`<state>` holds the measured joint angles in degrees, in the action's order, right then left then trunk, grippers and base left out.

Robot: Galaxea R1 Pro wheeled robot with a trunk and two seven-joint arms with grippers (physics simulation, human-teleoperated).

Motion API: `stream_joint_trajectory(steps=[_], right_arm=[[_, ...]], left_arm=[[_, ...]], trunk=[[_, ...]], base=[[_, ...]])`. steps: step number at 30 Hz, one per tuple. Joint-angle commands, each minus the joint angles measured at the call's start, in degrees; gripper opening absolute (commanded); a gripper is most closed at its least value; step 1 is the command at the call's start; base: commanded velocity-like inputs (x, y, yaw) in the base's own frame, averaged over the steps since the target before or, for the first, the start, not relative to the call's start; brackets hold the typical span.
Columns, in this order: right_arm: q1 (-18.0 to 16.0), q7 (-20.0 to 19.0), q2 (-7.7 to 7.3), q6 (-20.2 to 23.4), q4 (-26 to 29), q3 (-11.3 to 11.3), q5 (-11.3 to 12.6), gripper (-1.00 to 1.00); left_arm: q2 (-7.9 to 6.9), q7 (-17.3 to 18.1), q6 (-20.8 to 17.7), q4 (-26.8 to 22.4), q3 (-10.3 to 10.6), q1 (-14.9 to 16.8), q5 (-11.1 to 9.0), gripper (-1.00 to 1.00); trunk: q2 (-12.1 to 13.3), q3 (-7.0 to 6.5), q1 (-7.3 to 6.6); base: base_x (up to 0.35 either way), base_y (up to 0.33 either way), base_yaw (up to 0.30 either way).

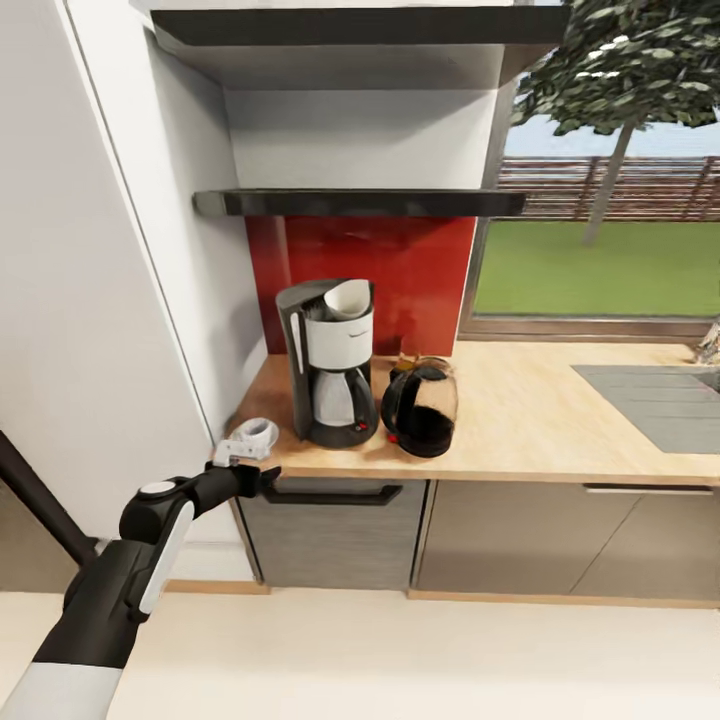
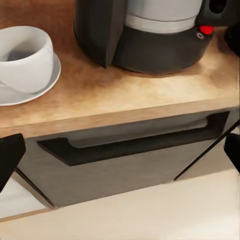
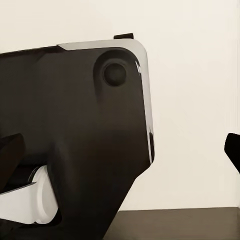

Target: Set up a coffee station on the kitchen countertop: keep the coffee maker on the countertop, move the bottle of coffee from the kitchen shelf to the counter next to the coffee maker, place a paper coffee filter on top of the coffee maker, put the saucer next to the coffee maker with the coffee cup on the saucer, and place the electric kettle next to the coffee maker.

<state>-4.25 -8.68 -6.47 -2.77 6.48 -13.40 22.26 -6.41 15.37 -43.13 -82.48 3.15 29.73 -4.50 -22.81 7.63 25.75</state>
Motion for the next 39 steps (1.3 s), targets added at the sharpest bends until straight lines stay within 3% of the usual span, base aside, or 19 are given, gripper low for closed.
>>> stream_joint_trajectory(steps=[1, 4, 9, 11, 13, 15, 16, 18, 19, 20, 21, 25, 27, 29, 32, 34, 39], right_arm=[[-0.1, -0.2, 0.0, -0.2, -0.1, -0.5, 0.6, 1.0], [-0.1, -0.2, 0.04, -0.2, -0.1, -0.5, 0.6, 1.0], [-0.1, -0.2, 0.05, -0.2, -0.1, -0.5, 0.7, 1.0], [-0.1, -0.2, 0.05, -0.2, -0.1, -0.5, 0.6, 1.0], [-0.1, -0.2, 0.05, -0.2, -0.1, -0.5, 0.6, 1.0], [-0.1, -0.2, 0.05, -0.2, -0.1, -0.5, 0.6, 1.0], [-0.1, -0.2, 0.05, -0.2, -0.1, -0.5, 0.6, 1.0], [-0.1, -0.2, 0.05, -0.2, 0.0, -0.5, 0.6, 1.0], [-0.1, -0.2, 0.05, -0.2, 0.0, -0.5, 0.6, 1.0], [-0.1, -0.2, 0.05, -0.2, 0.0, -0.5, 0.7, 1.0], [-0.1, -0.2, 0.05, -0.2, 0.0, -0.5, 0.7, 1.0], [-0.1, -0.2, 0.2, -0.2, 0.2, -0.5, 0.7, 1.0], [-0.1, -0.2, 0.26, -0.2, 0.2, -0.5, 0.7, 1.0], [-0.1, -0.2, 0.38, -0.2, 0.2, -0.5, 0.6, 1.0], [-0.1, -0.2, 0.51, -0.2, 0.1, -0.5, 0.6, 1.0], [-0.1, -0.2, 0.56, -0.2, -0.1, -0.6, 0.4, 1.0], [-0.1, -0.2, 0.71, 0.0, -0.2, -0.7, 0.3, 1.0]], left_arm=[[-0.11, -0.1, -0.4, -0.1, 0.0, 0.0, -0.5, 1.0], [-0.39, 0.0, -0.2, 0.2, -0.1, -1.4, -0.7, 1.0], [-0.8, -0.1, 8.7, 0.2, -0.7, -10.9, -0.5, 1.0], [-1.78, -0.1, 14.4, 0.4, -0.8, -18.6, -0.5, 1.0], [-2.28, -0.1, 15.4, 0.5, -1.1, -21.2, -0.6, 1.0], [-2.67, -0.1, 18.5, 1.0, -3.7, -25.6, -0.5, 1.0], [-2.75, 0.0, 22.1, 2.5, -6.3, -29.1, -0.4, 1.0], [-2.78, -0.1, 25.0, 6.3, -8.0, -31.7, -0.3, 1.0], [-2.85, -0.2, 25.8, 9.1, -8.5, -32.4, -0.2, 1.0], [-2.99, -0.4, 26.9, 17.2, -9.0, -33.2, 0.6, 1.0], [-3.04, -0.4, 27.0, 19.4, -9.1, -33.3, 1.0, 1.0], [-4.01, -0.7, 29.4, 39.1, -9.4, -33.6, 7.2, 1.0], [-4.08, -0.8, 31.6, 43.8, -9.4, -33.6, 8.6, 1.0], [-4.24, -2.3, 35.1, 52.0, -9.4, -33.6, 9.8, 1.0], [-4.2, -5.4, 36.4, 59.0, -9.4, -33.6, 10.1, 1.0], [-3.98, -9.2, 36.9, 64.0, -9.1, -33.6, 10.2, 1.0], [-3.55, -16.9, 36.5, 66.8, -8.9, -33.6, 10.1, 1.0]], trunk=[[-0.1, 0.13, 0.03], [-0.1, 0.13, 0.03], [-0.1, 0.13, 0.03], [-0.1, 0.13, 0.03], [-0.1, 0.13, 0.03], [-0.1, 0.13, 0.03], [-0.1, 0.13, 0.03], [-0.1, 0.13, 0.03], [-0.1, 0.13, 0.03], [-0.1, 0.13, 0.03], [-0.1, 0.13, 0.03], [-0.1, 0.13, 0.03], [-0.1, 0.13, 0.03], [-0.1, 0.13, 0.03], [-0.1, 0.13, 0.03], [-0.1, 0.13, 0.03], [-0.1, 0.13, 0.03]], base=[[-0.114, -0.077, 0.0], [-0.045, -0.03, 0.0], [-0.01, -0.007, 0.0], [-0.001, -0.001, 0.0], [0.0, 0.0, 0.0], [0.0, 0.0, 0.0], [0.0, 0.0, 0.0], [0.0, 0.0, 0.0], [0.0, 0.0, 0.0], [0.0, 0.0, 0.0], [0.0, 0.0, 0.0], [0.0, 0.0, 0.0], [0.0, 0.0, 0.0], [0.0, 0.0, 0.0], [0.0, 0.0, 0.0], [0.0, 0.0, 0.0], [0.0, 0.0, 0.0]])
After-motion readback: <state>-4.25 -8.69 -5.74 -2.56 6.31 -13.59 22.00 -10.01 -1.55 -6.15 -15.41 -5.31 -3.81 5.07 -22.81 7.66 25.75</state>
